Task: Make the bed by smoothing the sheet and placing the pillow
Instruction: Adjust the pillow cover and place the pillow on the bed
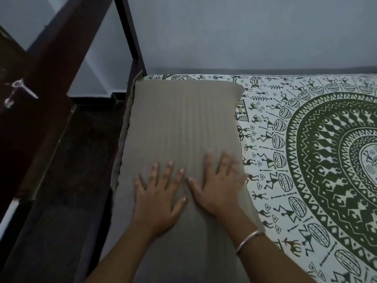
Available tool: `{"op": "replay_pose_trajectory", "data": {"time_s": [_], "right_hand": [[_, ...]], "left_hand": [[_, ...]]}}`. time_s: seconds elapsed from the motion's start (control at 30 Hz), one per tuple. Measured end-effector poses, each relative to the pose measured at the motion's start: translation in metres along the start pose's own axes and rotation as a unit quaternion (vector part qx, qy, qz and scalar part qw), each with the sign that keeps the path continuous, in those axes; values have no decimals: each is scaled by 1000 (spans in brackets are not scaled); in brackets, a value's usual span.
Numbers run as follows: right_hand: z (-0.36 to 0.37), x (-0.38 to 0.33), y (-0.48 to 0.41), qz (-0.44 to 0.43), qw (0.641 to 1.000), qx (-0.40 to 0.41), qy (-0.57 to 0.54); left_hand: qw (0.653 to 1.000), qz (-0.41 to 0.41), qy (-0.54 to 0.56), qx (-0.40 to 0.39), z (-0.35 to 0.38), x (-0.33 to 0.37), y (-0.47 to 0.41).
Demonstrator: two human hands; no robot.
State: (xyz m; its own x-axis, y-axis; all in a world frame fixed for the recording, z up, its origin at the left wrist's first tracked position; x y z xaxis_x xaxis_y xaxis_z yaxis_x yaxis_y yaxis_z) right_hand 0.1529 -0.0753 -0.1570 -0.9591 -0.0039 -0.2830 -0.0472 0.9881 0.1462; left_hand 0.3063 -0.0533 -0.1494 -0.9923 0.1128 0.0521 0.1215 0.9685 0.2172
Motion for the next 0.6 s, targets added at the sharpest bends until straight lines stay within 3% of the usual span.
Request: {"op": "replay_pose_trajectory", "data": {"time_s": [0.1, 0.17, 0.27, 0.33, 0.4, 0.47, 0.6], "right_hand": [[27, -39, 33, -178, 983, -19, 33], [34, -14, 44, -139, 990, -26, 25], [33, 40, 63, 38, 997, -53, -39], [28, 34, 80, 53, 996, -52, -45], [31, 0, 97, -65, 995, -71, -15], [45, -8, 112, -130, 987, -96, -8], [55, 47, 131, 38, 983, -163, -75]], "left_hand": [[1000, 18, -5, -4, 13, -2, 26], [999, -34, 18, -7, 23, -26, 44], [985, -156, 69, -9, 25, -56, 69], [997, -80, 19, -11, 24, -31, 81], [999, 11, -34, -33, 31, -3, 93], [997, 17, -48, -49, 39, 3, 98], [990, -36, -66, -116, 47, -3, 109]]}}
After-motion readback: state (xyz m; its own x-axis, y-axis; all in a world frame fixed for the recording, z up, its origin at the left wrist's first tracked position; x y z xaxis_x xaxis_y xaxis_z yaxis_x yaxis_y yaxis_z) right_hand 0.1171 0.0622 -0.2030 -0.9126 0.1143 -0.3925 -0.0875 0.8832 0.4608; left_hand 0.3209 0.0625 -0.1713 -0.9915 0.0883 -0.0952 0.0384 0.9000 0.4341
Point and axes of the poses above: each hand's wrist, its own y-axis away from the middle knuckle, its own z-axis out of the palm, x = y × z, the point moved 9 cm from there along -y, towards the middle knuckle, and after that the axes turned 8 degrees about -z, right-handed, at the moved point
